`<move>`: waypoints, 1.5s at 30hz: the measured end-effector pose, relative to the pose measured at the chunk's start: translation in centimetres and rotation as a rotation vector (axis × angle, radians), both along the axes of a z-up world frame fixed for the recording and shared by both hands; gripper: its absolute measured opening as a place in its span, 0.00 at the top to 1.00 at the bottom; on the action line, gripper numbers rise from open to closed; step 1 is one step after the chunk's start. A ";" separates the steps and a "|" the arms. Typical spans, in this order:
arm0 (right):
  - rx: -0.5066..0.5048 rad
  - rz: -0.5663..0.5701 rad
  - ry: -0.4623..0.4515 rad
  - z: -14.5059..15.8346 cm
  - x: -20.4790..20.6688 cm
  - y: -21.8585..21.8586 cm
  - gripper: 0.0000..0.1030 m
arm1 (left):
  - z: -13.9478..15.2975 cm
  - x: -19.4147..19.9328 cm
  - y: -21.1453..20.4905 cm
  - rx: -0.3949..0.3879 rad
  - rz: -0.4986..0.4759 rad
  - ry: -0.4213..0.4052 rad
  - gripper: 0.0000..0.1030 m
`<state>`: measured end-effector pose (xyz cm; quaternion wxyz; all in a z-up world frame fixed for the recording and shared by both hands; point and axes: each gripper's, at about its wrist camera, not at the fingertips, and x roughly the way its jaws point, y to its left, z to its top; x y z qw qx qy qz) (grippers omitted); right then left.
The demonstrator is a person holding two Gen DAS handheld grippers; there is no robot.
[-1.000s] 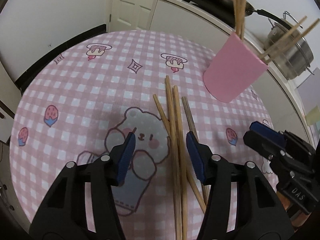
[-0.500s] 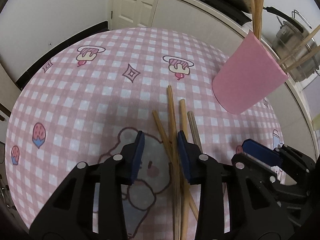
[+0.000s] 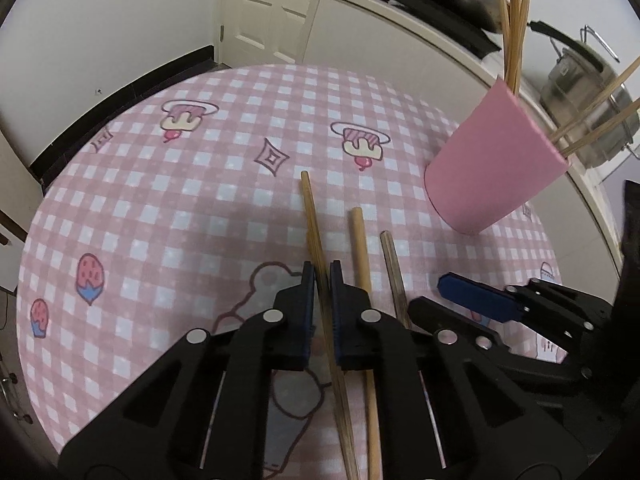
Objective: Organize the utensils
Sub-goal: 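Close the left tool on a chopstick while the right tool grasps another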
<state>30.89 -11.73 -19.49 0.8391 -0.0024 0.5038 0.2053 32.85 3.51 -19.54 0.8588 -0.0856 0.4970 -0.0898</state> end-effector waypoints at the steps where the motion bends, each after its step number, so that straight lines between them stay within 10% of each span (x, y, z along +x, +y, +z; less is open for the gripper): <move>1: -0.008 0.002 0.002 0.0 0.1 0.2 0.73 | 0.3 -0.1 0.2 -0.001 0.002 -0.006 0.92; 8: -0.085 0.021 0.022 -0.9 0.9 1.9 0.73 | 1.7 -0.9 1.3 -0.015 0.009 -0.037 0.92; 11: -0.140 0.026 -0.013 -0.9 0.7 2.3 0.90 | 2.4 -1.4 1.3 -0.020 0.007 -0.048 0.92; 29: 0.042 -0.010 -0.236 9.3 -4.0 -2.0 0.95 | 8.8 -5.7 0.2 -0.014 -0.010 -0.170 0.92; 36: 0.048 -0.001 -0.173 8.1 -3.4 -2.6 0.95 | 6.7 -4.8 0.0 0.053 0.018 -0.092 0.91; 38: 0.055 -0.007 -0.139 6.8 -2.9 -2.9 0.95 | 5.7 -4.2 0.0 0.062 0.018 -0.063 0.85; 40: 0.050 -0.011 -0.120 5.9 -2.6 -2.9 0.95 | 5.0 -3.8 0.2 0.069 0.026 -0.057 0.39; 45: 0.045 -0.014 -0.090 4.5 -1.3 -2.4 0.95 | 3.2 -2.5 -0.1 0.110 0.024 -0.033 0.38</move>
